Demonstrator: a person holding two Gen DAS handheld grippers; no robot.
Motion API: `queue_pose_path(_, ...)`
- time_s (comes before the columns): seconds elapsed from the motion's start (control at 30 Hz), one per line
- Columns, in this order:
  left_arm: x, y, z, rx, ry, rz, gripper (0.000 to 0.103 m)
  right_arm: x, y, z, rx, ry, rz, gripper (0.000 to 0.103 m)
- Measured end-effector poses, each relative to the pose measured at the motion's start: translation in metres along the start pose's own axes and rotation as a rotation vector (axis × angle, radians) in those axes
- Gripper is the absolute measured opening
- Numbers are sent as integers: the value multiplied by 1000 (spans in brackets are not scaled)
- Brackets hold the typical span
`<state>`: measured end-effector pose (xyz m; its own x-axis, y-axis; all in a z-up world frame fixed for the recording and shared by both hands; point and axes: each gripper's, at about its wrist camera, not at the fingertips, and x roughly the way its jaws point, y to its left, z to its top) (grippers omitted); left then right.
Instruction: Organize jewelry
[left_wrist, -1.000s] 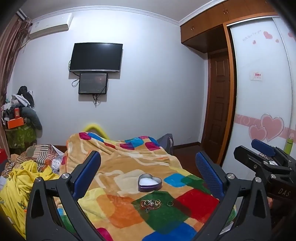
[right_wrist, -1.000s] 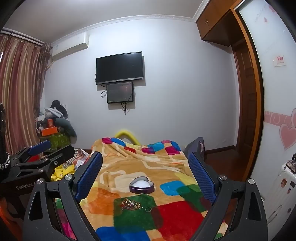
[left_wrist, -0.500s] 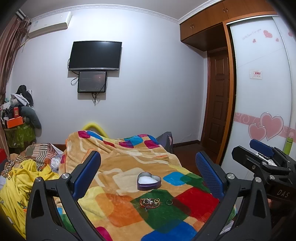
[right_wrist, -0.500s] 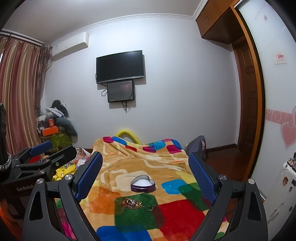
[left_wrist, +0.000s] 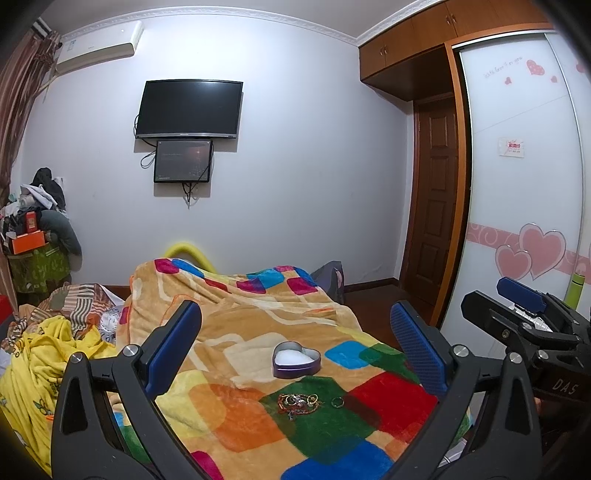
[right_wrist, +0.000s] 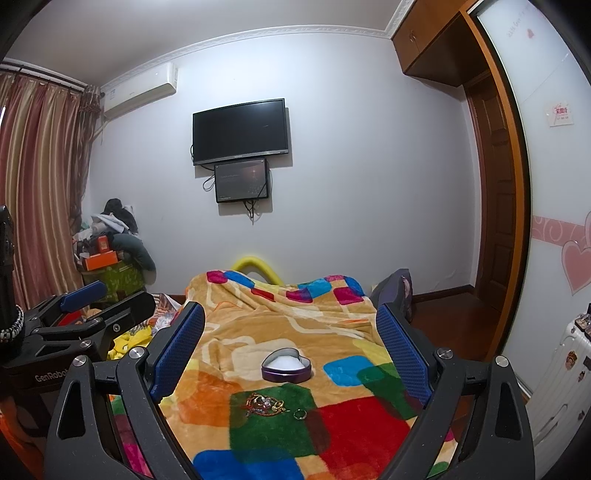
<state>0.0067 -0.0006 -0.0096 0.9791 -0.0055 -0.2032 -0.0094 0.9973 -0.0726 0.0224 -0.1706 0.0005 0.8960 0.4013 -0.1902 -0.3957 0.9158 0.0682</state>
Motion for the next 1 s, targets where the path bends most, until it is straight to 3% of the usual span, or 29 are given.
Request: queue_pose_path(1.0, 2, -2, 2, -1, 3, 0, 103, 0, 2, 0, 2, 5, 2, 93)
